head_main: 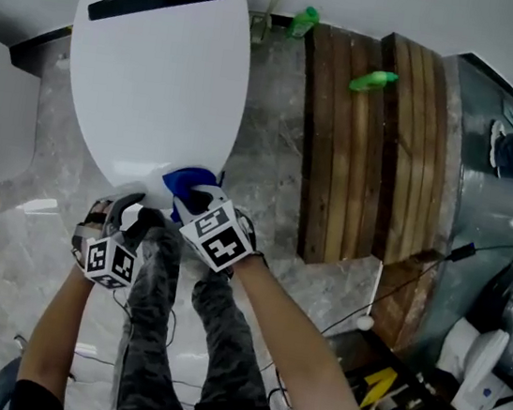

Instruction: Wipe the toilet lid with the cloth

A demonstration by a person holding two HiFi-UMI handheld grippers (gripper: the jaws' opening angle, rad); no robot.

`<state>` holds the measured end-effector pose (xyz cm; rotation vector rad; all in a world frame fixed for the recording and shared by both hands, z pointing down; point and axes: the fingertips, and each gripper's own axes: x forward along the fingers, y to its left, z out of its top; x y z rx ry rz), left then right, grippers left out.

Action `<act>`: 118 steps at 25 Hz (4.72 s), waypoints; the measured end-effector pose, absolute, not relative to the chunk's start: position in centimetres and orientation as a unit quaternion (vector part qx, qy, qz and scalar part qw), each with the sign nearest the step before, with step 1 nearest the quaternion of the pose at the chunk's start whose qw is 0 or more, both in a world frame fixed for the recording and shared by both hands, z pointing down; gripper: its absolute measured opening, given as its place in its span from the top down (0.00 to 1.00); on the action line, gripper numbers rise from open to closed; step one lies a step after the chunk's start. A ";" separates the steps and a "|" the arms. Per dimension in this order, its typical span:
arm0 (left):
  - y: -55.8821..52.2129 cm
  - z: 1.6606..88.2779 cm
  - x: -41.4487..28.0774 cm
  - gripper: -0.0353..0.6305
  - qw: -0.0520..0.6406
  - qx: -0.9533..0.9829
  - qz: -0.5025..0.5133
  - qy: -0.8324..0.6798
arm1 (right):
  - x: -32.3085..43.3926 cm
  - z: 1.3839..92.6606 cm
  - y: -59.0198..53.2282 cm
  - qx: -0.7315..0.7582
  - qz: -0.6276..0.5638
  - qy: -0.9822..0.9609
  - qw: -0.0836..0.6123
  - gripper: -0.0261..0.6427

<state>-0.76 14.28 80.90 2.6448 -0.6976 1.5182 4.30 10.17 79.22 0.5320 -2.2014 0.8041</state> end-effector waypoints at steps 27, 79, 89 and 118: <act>13.4 84.8 -1.2 0.34 -0.262 0.762 0.485 -0.340 | 7.8 86.9 15.6 0.242 0.304 -0.862 0.326 0.88; -4.0 33.5 -5.1 0.79 -0.239 0.703 0.465 -0.482 | 4.0 36.5 -5.3 0.267 0.153 -0.931 0.197 0.88; -14.8 26.9 -8.3 0.79 -0.181 0.759 0.441 -0.443 | 0.9 29.8 -15.6 0.305 0.144 -0.922 0.189 0.88; -38.6 26.9 -20.8 0.83 -0.121 0.749 0.452 -0.470 | -6.3 25.3 -41.2 0.357 0.126 -0.902 0.208 0.88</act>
